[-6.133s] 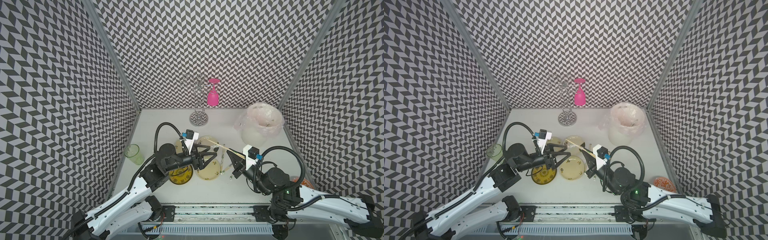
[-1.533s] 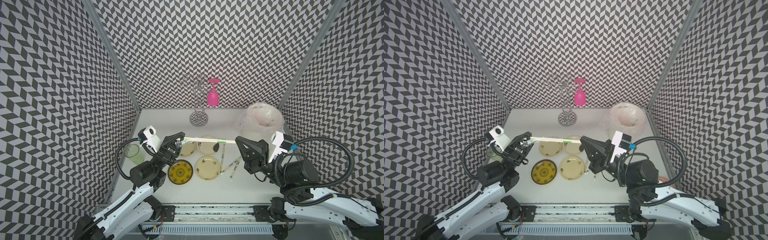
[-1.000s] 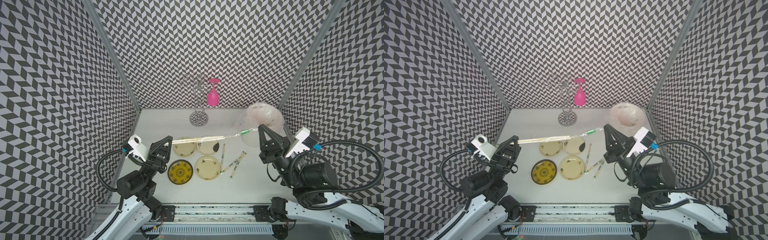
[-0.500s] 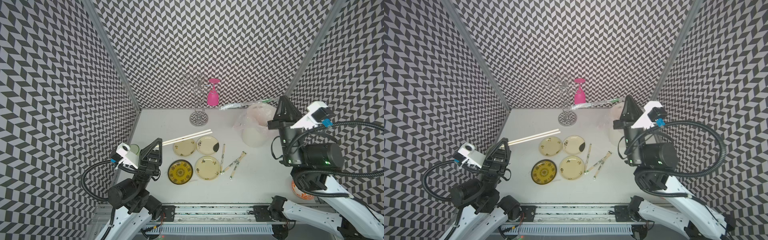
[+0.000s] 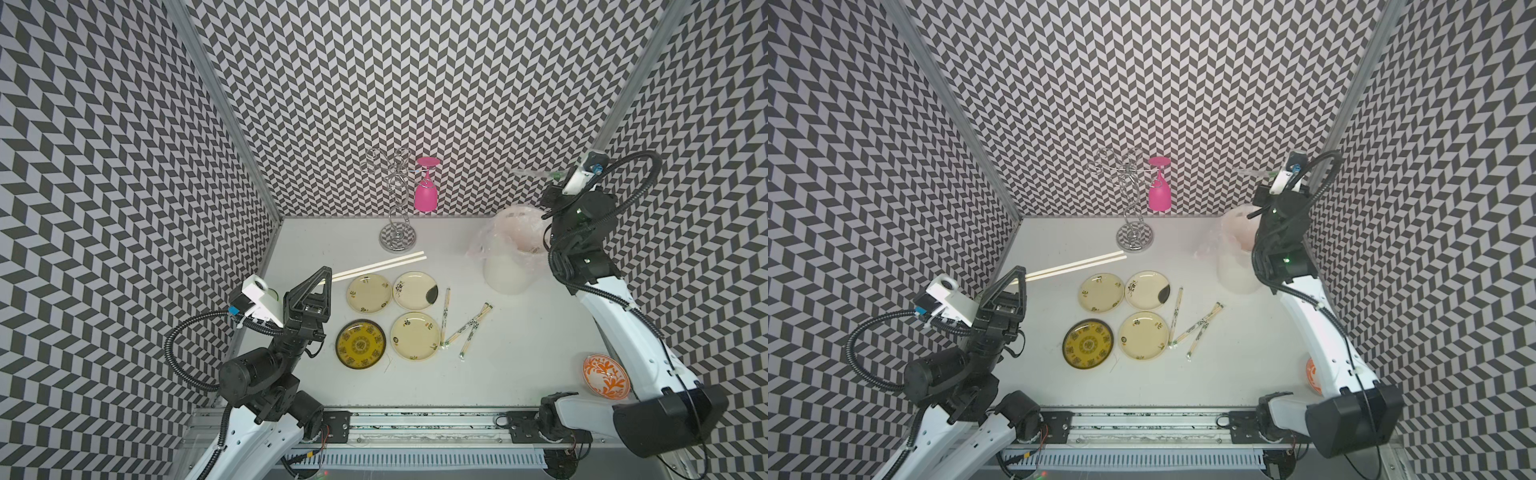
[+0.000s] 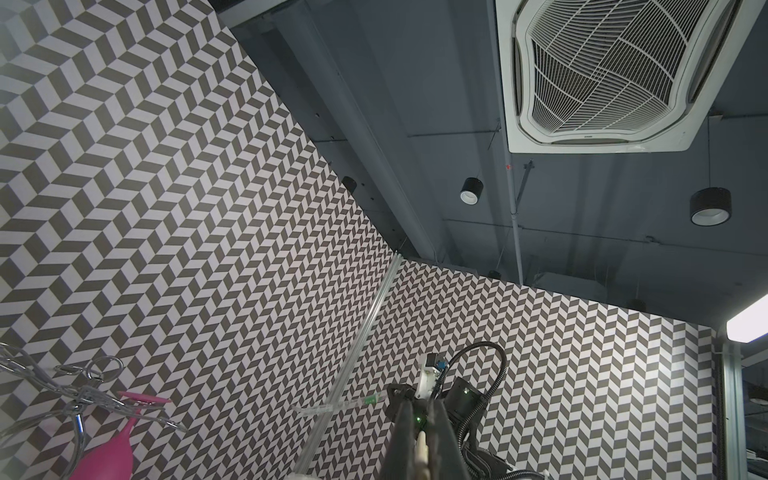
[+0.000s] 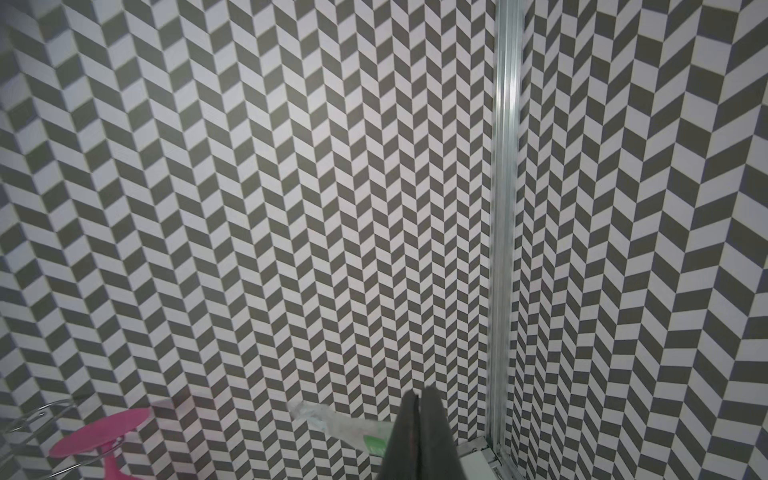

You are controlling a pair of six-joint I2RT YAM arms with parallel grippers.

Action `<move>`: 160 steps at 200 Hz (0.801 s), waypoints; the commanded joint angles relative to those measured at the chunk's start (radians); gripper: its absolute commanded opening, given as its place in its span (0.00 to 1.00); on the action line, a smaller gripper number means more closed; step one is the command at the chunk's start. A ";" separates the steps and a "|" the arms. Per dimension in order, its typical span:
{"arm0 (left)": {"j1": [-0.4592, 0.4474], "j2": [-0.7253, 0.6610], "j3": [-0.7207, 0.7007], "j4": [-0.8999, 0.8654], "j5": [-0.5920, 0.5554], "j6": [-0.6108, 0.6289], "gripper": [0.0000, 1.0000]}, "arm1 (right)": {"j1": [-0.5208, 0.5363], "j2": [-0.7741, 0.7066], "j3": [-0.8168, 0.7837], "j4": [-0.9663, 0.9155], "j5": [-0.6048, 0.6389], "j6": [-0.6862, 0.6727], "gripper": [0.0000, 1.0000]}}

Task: Remove the packaging of disposable chopsticks
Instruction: Place the packet bag in the trash bin.

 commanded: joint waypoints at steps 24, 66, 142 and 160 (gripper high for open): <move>0.006 0.026 0.025 -0.001 0.023 0.011 0.00 | -0.130 0.079 -0.002 -0.019 -0.121 0.118 0.00; 0.005 0.077 0.018 -0.009 0.001 0.019 0.00 | -0.135 0.023 -0.137 -0.027 -0.161 0.207 0.00; 0.005 0.086 0.005 -0.035 -0.014 0.017 0.00 | -0.132 -0.192 -0.295 -0.053 -0.218 0.251 0.00; 0.005 0.089 0.004 -0.033 -0.012 0.016 0.00 | -0.125 -0.259 -0.293 -0.055 -0.247 0.265 0.00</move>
